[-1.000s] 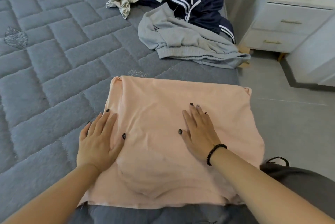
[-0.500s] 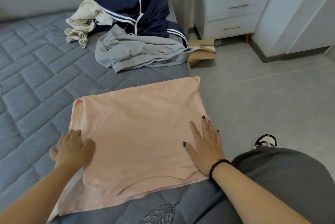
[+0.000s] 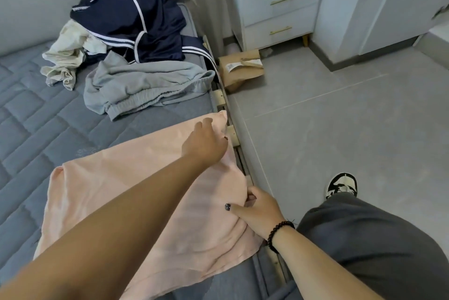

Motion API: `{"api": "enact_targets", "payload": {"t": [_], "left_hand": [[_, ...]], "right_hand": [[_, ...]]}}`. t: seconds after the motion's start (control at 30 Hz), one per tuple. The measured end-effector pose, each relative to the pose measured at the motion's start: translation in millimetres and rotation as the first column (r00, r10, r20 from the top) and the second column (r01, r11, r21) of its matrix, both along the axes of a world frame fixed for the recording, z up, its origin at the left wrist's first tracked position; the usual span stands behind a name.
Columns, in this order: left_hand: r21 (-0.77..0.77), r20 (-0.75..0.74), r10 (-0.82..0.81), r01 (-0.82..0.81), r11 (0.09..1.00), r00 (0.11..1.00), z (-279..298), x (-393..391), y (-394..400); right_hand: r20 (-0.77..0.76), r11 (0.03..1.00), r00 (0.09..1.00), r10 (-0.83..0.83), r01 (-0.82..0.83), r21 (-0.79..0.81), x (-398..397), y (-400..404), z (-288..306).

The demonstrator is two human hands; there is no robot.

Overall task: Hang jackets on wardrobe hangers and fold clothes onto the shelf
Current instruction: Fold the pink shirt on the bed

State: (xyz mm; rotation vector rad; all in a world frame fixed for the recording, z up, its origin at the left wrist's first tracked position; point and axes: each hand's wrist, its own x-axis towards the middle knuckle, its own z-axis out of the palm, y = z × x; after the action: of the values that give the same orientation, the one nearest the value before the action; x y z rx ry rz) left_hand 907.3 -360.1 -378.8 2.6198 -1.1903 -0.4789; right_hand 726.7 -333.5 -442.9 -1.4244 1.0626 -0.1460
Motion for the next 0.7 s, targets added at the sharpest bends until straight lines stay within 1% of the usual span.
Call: {"api": "enact_targets", "payload": {"t": [0.1, 0.2, 0.27, 0.33, 0.37, 0.43, 0.5, 0.57, 0.6, 0.63, 0.7], "left_hand": [[0.200, 0.148, -0.013, -0.018, 0.980, 0.989, -9, -12, -36], [0.368, 0.262, -0.043, -0.058, 0.928, 0.964, -20, -13, -54], [0.427, 0.310, -0.072, -0.071, 0.902, 0.948, -27, -12, -61], [0.474, 0.349, -0.116, -0.068, 0.878, 0.930, -33, -11, -64], [0.497, 0.371, -0.147, -0.063, 0.866, 0.917, -36, -11, -65], [0.519, 0.402, -0.185, -0.056, 0.853, 0.897, -39, -10, -65], [0.539, 0.423, -0.232, -0.037, 0.842, 0.876, -42, -7, -66], [0.571, 0.431, -0.285, -0.014, 0.821, 0.856, -42, -7, -67], [0.571, 0.411, -0.292, 0.005, 0.821, 0.864, -41, -7, -67], [0.549, 0.384, -0.277, 0.023, 0.835, 0.881, -37, -9, -67], [0.403, 0.307, -0.169, 0.033, 0.914, 0.936, -29, -8, -63]], "right_hand": [[0.017, 0.999, 0.999, -0.041, 0.041, 0.029, -1, -4, -3], [-0.020, 0.992, 0.995, -0.102, 0.103, 0.077, 0, -7, -10], [-0.068, 0.973, 0.992, -0.105, 0.116, 0.198, 3, -9, -17], [-0.075, 0.928, 0.994, -0.086, 0.107, 0.356, 5, -10, -24], [-0.067, 0.908, 0.996, -0.067, 0.089, 0.410, 5, -12, -27], [-0.070, 0.876, 0.997, -0.024, 0.055, 0.479, 3, -16, -24], [-0.060, 0.874, 0.998, 0.000, 0.029, 0.484, 0, -22, -25], [-0.029, 0.878, 0.999, -0.026, 0.037, 0.477, -2, -26, -25], [-0.006, 0.883, 0.998, -0.056, 0.052, 0.467, -1, -26, -24], [0.001, 0.897, 0.997, -0.083, 0.074, 0.436, -1, -26, -23], [0.003, 0.940, 0.993, -0.114, 0.107, 0.325, 3, -26, -17]]}}
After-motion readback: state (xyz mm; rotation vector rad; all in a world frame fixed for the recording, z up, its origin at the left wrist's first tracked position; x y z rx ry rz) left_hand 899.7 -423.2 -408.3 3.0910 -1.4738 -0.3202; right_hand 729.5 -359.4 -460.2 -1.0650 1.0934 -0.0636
